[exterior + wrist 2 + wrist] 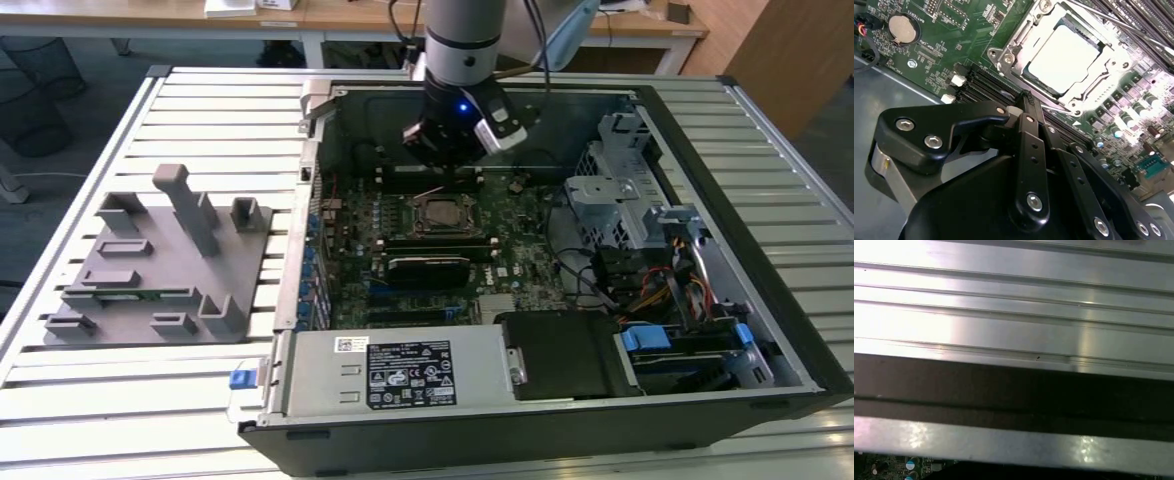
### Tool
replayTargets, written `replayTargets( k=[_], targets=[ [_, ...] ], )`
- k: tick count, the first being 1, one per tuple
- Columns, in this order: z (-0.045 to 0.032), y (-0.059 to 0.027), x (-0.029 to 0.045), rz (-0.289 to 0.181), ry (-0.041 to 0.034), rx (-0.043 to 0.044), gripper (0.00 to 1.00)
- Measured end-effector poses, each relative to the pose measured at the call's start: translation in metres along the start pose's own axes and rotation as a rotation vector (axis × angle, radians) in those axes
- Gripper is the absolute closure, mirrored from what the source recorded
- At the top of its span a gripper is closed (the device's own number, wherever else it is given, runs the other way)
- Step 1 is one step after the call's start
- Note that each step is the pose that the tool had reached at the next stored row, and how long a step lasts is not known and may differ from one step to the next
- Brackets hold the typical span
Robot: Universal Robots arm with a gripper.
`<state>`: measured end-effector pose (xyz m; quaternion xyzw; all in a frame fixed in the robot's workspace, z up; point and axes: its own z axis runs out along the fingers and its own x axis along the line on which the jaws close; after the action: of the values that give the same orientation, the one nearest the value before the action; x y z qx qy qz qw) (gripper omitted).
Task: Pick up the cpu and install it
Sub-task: 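Install the first cpu locking lever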
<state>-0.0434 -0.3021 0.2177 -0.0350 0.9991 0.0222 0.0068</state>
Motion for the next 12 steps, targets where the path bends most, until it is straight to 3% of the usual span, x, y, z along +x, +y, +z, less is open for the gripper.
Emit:
replayTargets(
  k=[12],
  targets=[
    [0.0073, -0.0007, -0.0056, 0.000, 0.0001, 0.0000, 0.89]
  ],
)
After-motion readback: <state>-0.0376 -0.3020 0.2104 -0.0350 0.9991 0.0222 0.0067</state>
